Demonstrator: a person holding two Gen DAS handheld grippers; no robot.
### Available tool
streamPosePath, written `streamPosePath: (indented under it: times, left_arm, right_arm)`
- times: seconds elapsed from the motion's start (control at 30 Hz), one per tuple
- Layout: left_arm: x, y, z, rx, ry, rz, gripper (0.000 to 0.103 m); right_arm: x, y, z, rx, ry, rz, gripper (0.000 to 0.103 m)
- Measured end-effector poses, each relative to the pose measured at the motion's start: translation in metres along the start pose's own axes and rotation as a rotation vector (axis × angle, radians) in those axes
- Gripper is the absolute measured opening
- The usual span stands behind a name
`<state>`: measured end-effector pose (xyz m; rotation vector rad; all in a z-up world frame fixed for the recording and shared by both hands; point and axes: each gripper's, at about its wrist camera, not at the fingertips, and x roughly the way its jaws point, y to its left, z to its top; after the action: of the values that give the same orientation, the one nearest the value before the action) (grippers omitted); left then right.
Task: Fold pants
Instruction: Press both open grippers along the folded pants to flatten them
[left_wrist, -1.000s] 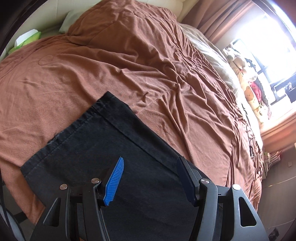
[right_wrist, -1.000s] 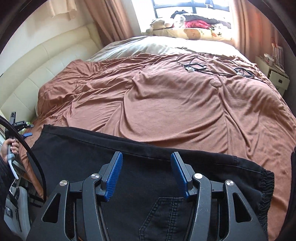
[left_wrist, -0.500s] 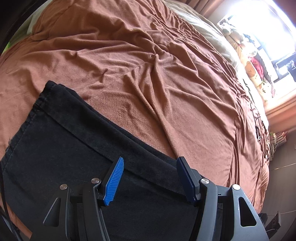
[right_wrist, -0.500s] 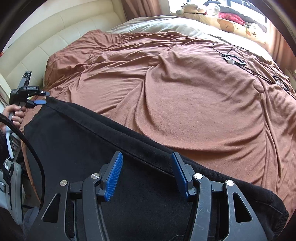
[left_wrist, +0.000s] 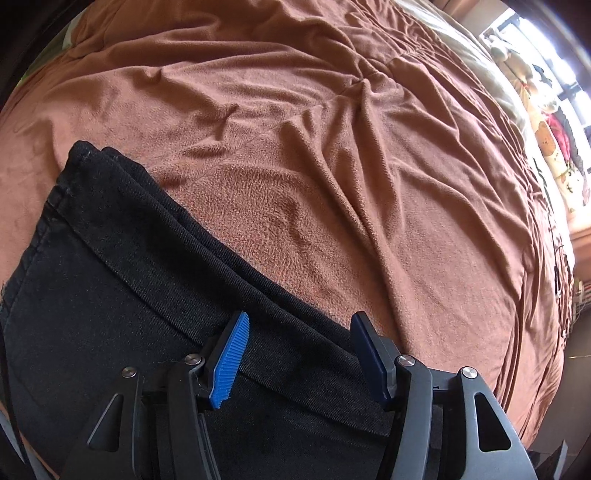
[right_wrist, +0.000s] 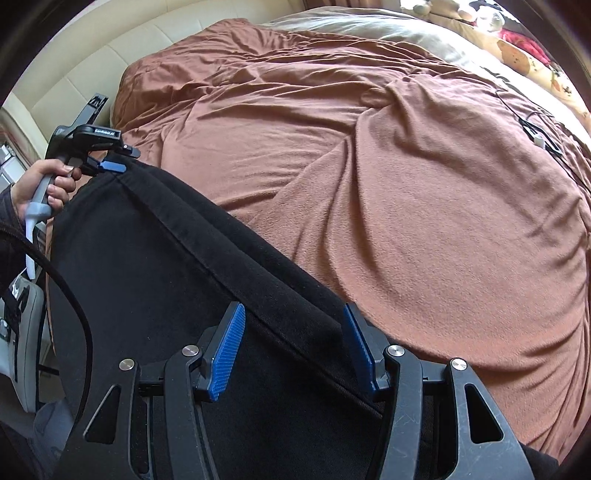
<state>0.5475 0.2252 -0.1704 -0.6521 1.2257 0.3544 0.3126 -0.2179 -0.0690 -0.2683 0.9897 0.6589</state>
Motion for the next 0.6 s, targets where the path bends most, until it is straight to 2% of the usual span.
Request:
streamPosePath:
  times: [0.1, 0.37, 0.53, 0.6]
  left_arm:
    - [0.003, 0.001, 0.001, -0.021, -0.005, 0.049, 0.045]
    - [0.010, -0.007, 0.002, 0.040, 0.067, 0.100, 0.045]
    - [0.017, -0.013, 0.011, 0.045, 0.123, 0.120, 0.045]
    - [0.020, -0.018, 0.014, 0.058, 0.133, 0.139, 0.045]
  right_arm:
    - [0.018, 0.006, 0.008, -0.035, 0.026, 0.013, 0.052]
    - [0.051, 0.016, 0.023, -0.099, 0.058, 0.030, 0.052]
    - [0.062, 0.013, 0.026, -0.104, 0.077, 0.061, 0.048]
    - [0.066, 0.011, 0.028, -0.107, 0.077, 0.072, 0.042]
